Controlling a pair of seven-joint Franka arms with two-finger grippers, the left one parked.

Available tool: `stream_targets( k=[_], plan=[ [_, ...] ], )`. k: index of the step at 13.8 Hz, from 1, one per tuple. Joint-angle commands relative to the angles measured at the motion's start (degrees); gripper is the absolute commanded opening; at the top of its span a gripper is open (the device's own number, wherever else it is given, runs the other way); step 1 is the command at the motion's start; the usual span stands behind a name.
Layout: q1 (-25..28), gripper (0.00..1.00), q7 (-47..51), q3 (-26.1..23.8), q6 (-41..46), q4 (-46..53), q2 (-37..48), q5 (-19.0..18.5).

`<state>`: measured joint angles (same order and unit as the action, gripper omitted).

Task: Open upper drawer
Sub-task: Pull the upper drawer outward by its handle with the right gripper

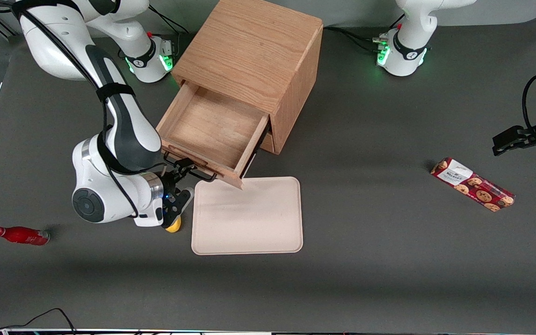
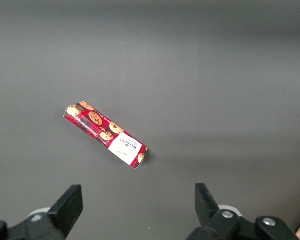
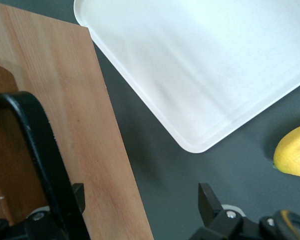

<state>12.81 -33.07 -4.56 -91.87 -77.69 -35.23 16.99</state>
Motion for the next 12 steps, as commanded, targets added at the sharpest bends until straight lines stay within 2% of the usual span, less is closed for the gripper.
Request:
stream_targets(
  k=[1, 12],
  plan=[
    [-1.73, 1.00, -1.56, -1.15, 1.08, 3.41, -2.29, -1.08],
    [-6.92, 1.00, -1.29, -3.78, 0.99, 5.35, -3.88, -1.08]
  ],
)
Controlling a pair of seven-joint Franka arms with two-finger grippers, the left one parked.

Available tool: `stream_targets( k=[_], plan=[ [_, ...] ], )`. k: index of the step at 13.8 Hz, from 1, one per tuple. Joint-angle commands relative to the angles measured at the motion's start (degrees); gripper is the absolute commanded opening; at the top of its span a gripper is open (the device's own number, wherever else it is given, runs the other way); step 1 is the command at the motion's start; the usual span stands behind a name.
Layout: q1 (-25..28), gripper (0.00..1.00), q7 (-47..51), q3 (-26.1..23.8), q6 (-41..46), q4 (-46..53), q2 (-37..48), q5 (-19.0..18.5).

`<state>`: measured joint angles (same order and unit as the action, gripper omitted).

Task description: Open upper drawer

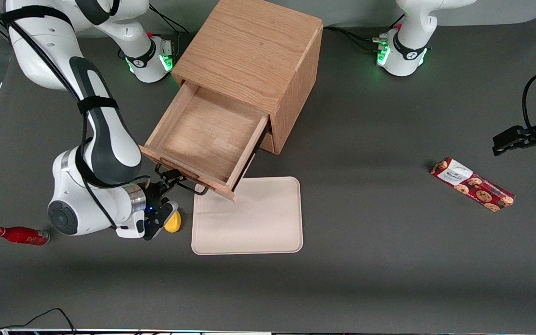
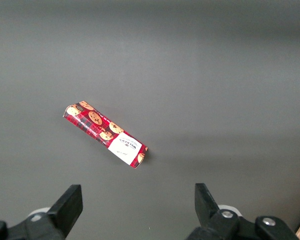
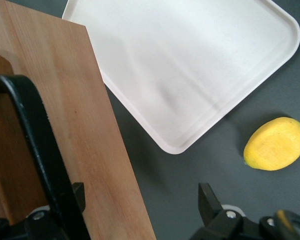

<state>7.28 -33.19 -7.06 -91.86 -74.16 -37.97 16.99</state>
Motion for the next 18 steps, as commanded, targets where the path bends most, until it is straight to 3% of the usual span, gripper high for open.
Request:
stream_targets(
  k=[1, 10, 18],
  plan=[
    [-1.82, 1.00, -1.17, -1.29, 0.89, 1.82, -1.15, -1.08],
    [-3.85, 1.00, -1.00, -2.87, 0.36, 1.82, -1.06, -1.52],
    [-1.22, 1.00, -0.82, -2.79, 1.24, 1.74, 5.08, -2.75]
  ],
)
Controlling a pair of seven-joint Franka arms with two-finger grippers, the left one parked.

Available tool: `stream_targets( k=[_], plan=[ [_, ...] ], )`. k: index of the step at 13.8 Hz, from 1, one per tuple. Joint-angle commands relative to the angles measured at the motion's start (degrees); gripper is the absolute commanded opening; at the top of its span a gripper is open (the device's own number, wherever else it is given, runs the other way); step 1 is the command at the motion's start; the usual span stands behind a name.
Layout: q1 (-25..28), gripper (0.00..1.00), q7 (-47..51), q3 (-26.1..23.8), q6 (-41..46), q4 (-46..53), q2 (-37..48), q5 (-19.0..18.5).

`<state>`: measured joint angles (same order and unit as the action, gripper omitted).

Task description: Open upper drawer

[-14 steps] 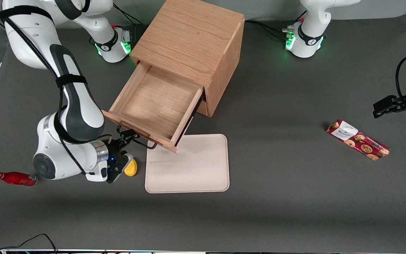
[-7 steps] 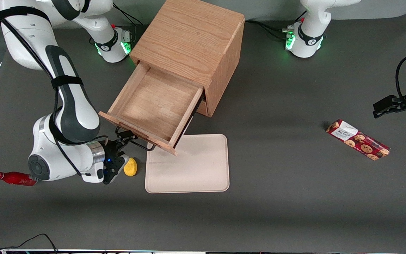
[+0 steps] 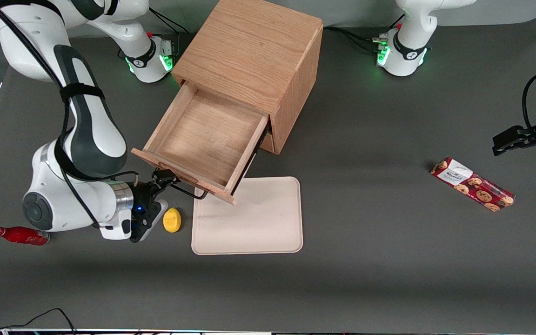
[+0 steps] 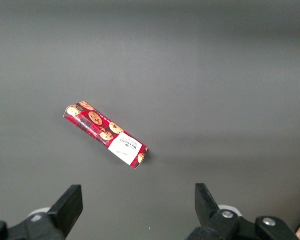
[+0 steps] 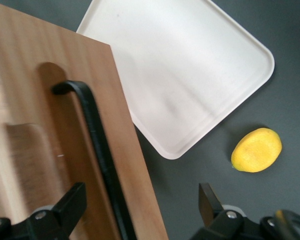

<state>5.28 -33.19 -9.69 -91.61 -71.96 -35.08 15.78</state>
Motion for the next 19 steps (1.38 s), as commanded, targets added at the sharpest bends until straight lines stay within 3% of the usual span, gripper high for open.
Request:
stream_targets(
  k=[1, 3, 4, 7, 9, 13, 15, 19],
  plan=[
    [1.83, 1.00, -0.56, 0.11, 0.99, -0.46, 3.86, -3.63],
    [4.29, 1.00, -0.47, 0.11, 0.03, -1.61, 8.43, -13.78],
    [4.30, 1.00, -0.56, -0.06, -0.76, -1.52, 10.01, -16.97],
    [3.69, 1.00, -0.48, 0.90, -1.38, -1.78, 14.06, -17.27],
    [4.38, 1.00, 0.05, 4.31, -0.94, -4.48, 17.65, -17.01],
    [4.65, 1.00, 14.62, 6.70, -1.03, -11.62, 25.05, -17.35],
    [4.65, 1.00, 18.67, 9.77, -1.98, -15.03, 28.02, -16.92],
    [3.86, 1.00, 25.81, 11.27, -2.96, -21.19, 34.19, -17.01]
  ],
)
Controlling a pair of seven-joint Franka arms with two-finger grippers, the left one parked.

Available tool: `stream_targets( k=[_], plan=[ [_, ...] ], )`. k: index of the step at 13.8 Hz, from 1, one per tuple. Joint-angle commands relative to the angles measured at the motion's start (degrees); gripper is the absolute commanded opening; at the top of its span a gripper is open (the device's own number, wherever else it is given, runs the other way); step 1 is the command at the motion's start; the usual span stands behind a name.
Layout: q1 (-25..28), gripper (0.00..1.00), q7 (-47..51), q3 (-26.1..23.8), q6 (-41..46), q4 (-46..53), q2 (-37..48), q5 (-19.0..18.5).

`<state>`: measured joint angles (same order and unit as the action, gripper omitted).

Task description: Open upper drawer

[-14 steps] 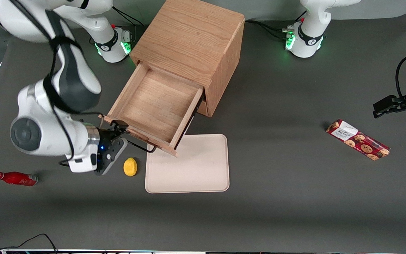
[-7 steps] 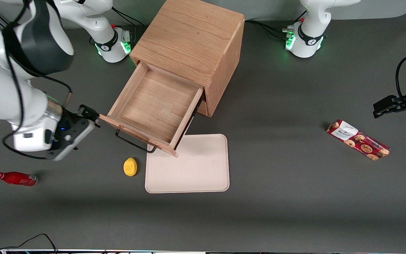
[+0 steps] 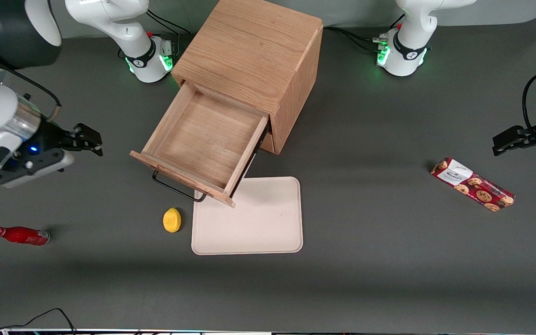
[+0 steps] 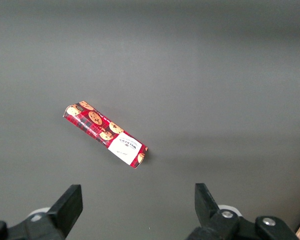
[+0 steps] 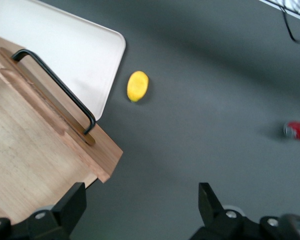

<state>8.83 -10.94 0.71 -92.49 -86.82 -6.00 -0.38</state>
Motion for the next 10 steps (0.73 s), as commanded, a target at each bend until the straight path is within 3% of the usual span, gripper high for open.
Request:
stream_targets(
  k=[1, 4, 6, 10],
  plan=[
    [0.31, 1.00, 3.65, 2.01, -2.17, -7.57, 6.16, -0.85],
    [-0.65, 1.00, 4.08, 2.72, -2.09, -11.88, 10.30, -1.72],
    [-0.30, 1.00, 3.48, 5.52, -1.82, -10.49, 9.96, -3.30],
    [-0.21, 1.00, 3.56, 5.88, -1.56, -8.56, 8.99, -2.96]
  ],
)
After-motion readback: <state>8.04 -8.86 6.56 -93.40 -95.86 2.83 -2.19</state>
